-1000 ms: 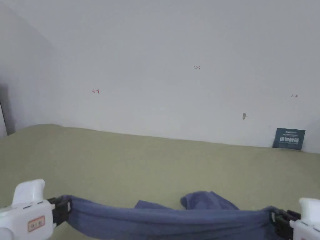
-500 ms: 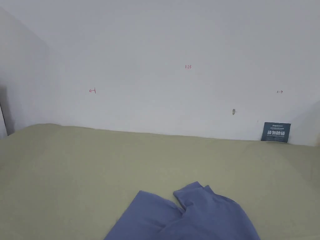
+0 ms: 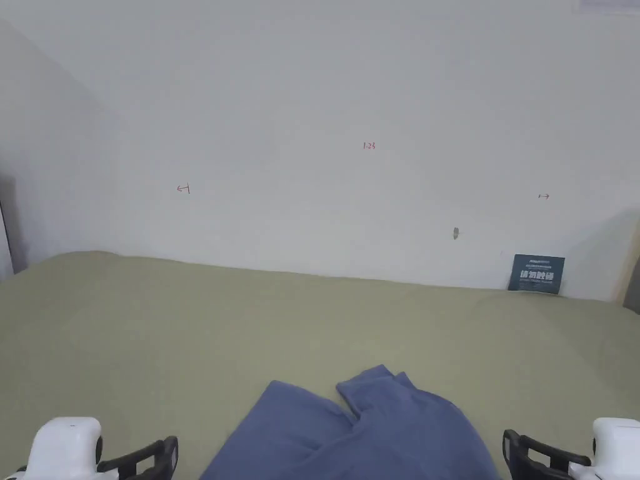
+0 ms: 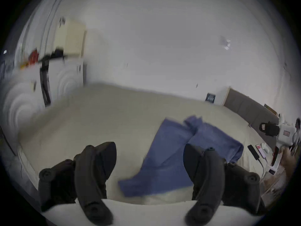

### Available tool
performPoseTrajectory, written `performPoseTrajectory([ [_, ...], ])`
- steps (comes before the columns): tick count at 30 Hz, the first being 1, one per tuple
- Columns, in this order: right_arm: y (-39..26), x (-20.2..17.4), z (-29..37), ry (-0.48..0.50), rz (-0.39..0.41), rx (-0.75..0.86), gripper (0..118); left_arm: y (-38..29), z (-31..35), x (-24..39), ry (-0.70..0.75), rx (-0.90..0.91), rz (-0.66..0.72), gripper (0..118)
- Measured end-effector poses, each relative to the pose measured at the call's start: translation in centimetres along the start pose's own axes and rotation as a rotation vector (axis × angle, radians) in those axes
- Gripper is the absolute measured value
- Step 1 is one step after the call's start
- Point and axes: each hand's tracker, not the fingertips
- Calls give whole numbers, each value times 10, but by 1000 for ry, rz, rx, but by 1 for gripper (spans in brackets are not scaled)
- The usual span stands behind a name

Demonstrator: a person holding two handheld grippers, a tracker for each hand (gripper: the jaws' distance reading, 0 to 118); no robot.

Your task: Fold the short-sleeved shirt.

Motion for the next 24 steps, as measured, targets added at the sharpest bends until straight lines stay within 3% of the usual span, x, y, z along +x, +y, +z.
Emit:
performPoseTrajectory([
  [1,2,-4,9,-28,30,25,102,5,5,6,-15,22,-8,79],
  [2,4,-8,18,-48,57,44,94,8,9,13,-35,40,-10,60],
  [3,4,-10,23,-48,66,39,78,8,11,21,-40,54,-22,30],
  [4,5,-12,23,-21,49,4,39,8,12,27,-19,58,-45,4],
  [5,5,-13,22,16,26,-75,2,9,13,31,-2,59,-56,4],
  [7,-1,-17,23,18,-6,-133,0,10,11,38,-50,5,-66,4],
  [10,-8,-22,27,30,21,-126,0,13,-8,30,-120,-132,-26,4],
  [14,-11,-24,34,63,35,-145,0,23,-21,1,-46,-215,3,3],
  [24,-22,-28,23,66,42,-201,0,21,-55,-40,-126,-561,10,5],
])
